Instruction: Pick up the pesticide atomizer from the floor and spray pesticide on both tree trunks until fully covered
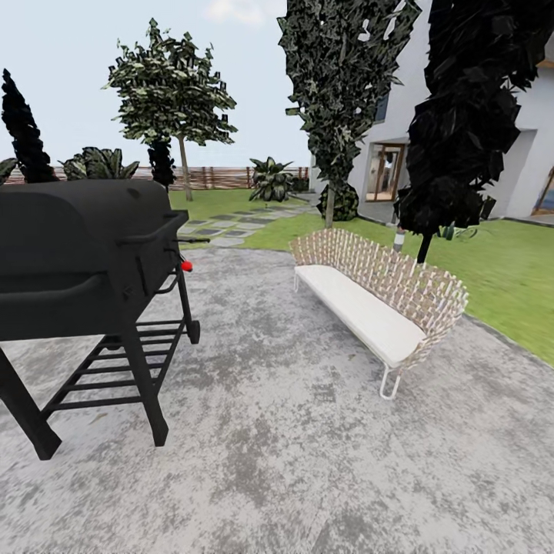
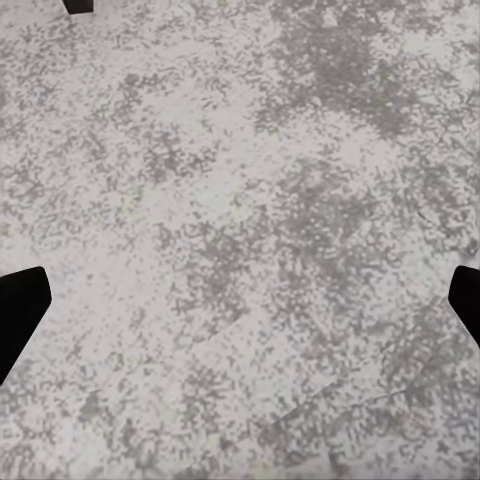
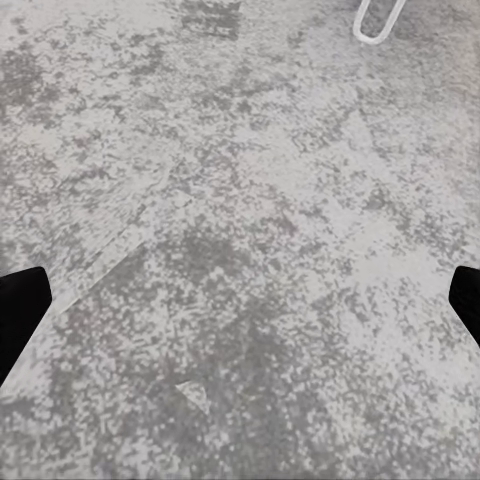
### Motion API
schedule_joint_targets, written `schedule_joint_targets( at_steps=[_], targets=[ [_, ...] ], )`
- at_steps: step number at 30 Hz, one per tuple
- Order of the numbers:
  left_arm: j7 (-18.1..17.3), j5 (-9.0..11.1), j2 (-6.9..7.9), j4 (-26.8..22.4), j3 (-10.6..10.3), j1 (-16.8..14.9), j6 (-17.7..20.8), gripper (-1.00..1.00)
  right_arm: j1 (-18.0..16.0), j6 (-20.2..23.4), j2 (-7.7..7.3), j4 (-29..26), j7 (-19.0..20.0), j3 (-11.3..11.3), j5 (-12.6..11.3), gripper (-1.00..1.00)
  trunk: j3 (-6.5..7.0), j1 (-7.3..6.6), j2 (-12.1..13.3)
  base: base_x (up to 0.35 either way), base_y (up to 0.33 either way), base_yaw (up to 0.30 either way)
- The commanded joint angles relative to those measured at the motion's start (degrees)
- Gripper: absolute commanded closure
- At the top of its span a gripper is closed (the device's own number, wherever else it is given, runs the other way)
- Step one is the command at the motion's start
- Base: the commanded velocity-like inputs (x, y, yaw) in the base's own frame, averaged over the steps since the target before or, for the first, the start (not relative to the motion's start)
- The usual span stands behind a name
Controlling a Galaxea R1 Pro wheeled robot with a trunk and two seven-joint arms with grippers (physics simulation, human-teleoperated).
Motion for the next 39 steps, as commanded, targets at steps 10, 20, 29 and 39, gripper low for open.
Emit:
schedule_joint_targets(
  at_steps=[10, 20, 29, 39],
  targets=[
    [0.02, 0.12, -0.01, 0.12, 0.01, -0.04, -0.19, -1.0, -0.03, -0.24, 0.04, -0.02, -0.02, 0.06, 0.01, -1.0, -1.93, 2.2, -4.05, 0.0, 0.0, 0.0],
    [0.08, 0.12, -0.01, 0.14, 0.01, -0.04, -0.19, -1.0, -0.03, -0.26, 0.13, 0.03, -0.03, 0.06, 0.01, -1.0, -4.48, 4.39, -8.06, 0.0, 0.0, 0.0],
    [0.1, 0.12, -0.01, 0.14, 0.01, -0.04, -0.19, -1.0, -0.03, -0.26, 0.18, 0.04, -0.03, 0.06, 0.01, -1.0, -6.92, 6.37, -11.67, 0.0, 0.0, 0.0],
    [0.11, 0.12, 0.07, 0.14, 0.01, -0.04, -0.19, -1.0, -0.03, -0.26, 0.18, 0.06, -0.03, 0.06, 0.01, -1.0, -9.62, 8.57, -15.69, 0.0, 0.0, 0.0]
  ],
)
